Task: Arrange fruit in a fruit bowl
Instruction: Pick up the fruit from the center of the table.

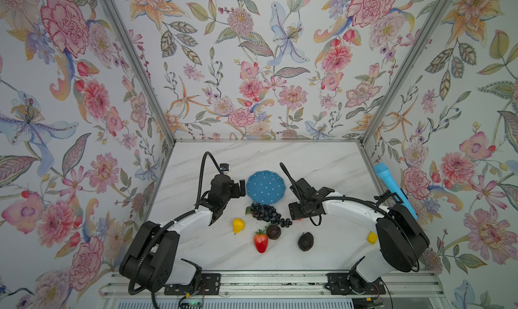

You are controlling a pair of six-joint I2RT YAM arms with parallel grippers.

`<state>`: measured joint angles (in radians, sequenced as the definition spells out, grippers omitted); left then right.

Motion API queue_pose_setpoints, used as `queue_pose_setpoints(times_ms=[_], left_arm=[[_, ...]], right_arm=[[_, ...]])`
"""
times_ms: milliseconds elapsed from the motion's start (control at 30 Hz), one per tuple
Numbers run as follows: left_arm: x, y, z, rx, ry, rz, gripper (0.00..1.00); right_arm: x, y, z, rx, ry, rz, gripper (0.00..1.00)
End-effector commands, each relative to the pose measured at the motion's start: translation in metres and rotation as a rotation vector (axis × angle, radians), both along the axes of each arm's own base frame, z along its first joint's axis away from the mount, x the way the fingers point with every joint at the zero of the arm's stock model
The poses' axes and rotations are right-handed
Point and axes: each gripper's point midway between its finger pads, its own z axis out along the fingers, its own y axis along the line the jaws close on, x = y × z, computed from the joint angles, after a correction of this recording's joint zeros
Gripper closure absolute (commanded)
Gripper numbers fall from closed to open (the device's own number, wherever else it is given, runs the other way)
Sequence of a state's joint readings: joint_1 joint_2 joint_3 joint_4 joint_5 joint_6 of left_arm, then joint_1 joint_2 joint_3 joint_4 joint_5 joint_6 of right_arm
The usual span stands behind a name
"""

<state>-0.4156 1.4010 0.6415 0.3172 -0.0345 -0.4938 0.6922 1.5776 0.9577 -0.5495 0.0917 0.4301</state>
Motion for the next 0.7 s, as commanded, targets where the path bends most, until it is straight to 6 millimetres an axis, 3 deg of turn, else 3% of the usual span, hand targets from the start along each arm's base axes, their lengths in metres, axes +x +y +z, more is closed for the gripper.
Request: queue_pose_setpoints(times_ms=[0,400,667], left_arm=[[0.001,0.000,0.000,0.009,-0.005,0.006,0.01],[0.000,0.003,0.000,0.020,-0.008,0.015,0.01],[0.000,0.008,0.000,0.049,-0.013,0.029,0.01]], right_arm=[[0.006,-0.002,0.009,-0.008,-0.028,-0.006,0.28],[0.009,-0.004,0.025,0.009,-0.062,-0.005,0.29],[0.020,0.001,0.052,0.016,-0.108,0.018,0.29]])
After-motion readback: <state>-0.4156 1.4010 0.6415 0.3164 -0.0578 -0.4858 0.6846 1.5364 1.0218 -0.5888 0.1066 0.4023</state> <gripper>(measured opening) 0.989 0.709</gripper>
